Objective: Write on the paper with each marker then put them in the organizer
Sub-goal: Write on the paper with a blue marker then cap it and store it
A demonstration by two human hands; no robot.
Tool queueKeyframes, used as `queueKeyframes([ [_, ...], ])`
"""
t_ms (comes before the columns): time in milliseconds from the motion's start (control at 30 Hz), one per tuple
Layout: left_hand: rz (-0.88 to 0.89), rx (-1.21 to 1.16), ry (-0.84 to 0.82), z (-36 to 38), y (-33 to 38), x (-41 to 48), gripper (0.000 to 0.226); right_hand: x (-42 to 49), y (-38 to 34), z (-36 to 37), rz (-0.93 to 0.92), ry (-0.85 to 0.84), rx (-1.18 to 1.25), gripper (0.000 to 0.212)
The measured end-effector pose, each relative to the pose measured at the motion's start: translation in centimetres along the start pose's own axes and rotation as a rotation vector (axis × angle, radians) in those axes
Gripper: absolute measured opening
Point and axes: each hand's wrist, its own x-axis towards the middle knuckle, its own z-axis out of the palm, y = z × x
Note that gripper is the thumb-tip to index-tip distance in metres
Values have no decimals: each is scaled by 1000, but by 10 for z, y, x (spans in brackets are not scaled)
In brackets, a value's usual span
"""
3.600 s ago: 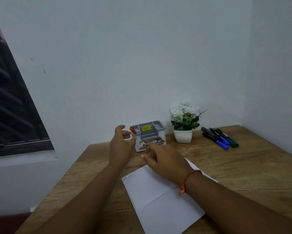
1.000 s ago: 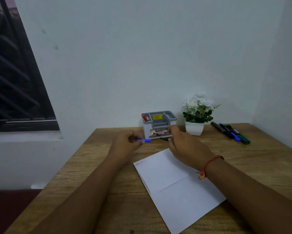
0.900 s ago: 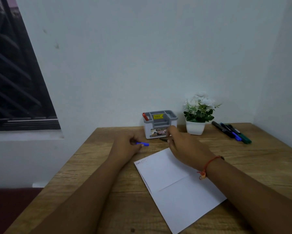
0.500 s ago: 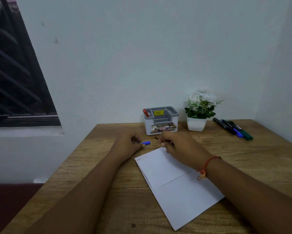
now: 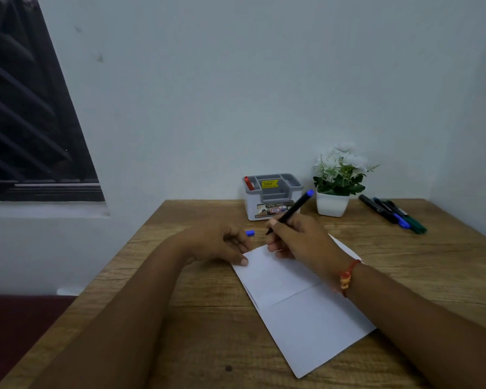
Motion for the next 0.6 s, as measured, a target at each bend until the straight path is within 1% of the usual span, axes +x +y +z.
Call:
queueKeyframes([
  [67, -1, 2, -31, 1, -3, 3, 35, -1, 1, 5, 8, 8, -9, 19],
  [167, 7, 32, -29, 2, -6, 5, 38, -2, 5, 11, -7, 15, -88, 21],
  [267, 19, 74, -22, 2, -6, 5, 39, -2, 7, 12, 4, 7, -192, 18],
  [467, 9, 41, -46, 1, -9, 6, 40, -1, 10, 13, 18, 9, -243, 7],
  [600, -2, 42, -50, 1, -10, 7, 40, 1, 11, 13, 45, -8, -291, 9],
])
